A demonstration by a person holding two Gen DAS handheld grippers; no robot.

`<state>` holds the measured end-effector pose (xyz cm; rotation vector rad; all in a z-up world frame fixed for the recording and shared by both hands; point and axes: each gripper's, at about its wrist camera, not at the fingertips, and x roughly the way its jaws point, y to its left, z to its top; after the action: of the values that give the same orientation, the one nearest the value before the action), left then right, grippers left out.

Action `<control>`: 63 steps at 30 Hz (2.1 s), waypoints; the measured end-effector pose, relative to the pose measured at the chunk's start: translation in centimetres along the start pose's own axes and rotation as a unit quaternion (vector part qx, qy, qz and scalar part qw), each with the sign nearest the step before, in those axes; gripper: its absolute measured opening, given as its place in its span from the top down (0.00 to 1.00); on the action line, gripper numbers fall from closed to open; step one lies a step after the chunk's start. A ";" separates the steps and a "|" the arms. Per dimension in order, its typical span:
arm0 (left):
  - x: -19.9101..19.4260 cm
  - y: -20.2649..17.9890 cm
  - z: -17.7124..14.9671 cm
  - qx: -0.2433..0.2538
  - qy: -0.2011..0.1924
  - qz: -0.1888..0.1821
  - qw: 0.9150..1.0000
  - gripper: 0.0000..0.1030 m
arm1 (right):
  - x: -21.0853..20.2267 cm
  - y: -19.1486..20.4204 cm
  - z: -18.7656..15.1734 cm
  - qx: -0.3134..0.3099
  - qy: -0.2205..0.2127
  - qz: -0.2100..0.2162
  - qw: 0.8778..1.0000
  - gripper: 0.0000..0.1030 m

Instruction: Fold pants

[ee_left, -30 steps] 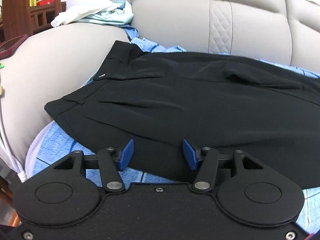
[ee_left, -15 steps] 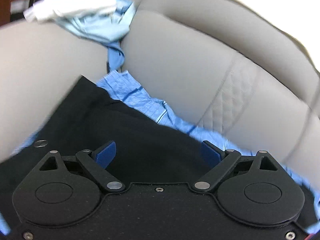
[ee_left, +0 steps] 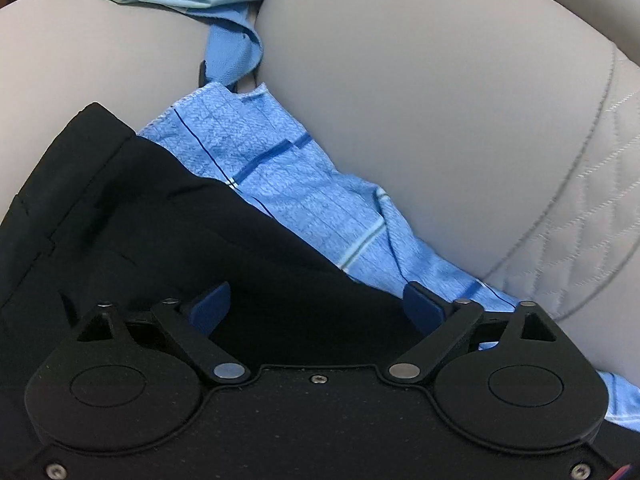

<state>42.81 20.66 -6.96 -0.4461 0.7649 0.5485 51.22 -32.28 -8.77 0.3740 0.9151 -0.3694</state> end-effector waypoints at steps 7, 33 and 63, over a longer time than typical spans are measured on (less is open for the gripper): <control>0.6 -0.7 -1.6 0.054 -0.045 0.019 0.997 0.01 | 0.0 1.1 -2.2 -0.036 -0.063 -0.075 0.995 0.56; 1.1 -1.1 -2.2 0.067 -0.061 0.034 0.995 0.00 | -1.1 6.3 -2.1 -0.134 -0.009 -0.095 0.986 0.92; -15.6 9.7 -7.7 0.090 -0.132 -0.048 0.986 0.94 | -23.9 -13.0 -19.3 -0.101 -0.252 -0.025 0.962 0.96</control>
<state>23.53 19.18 -2.03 -0.2355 0.5295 0.4328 18.61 -31.21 -1.96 0.0594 0.4562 -0.3893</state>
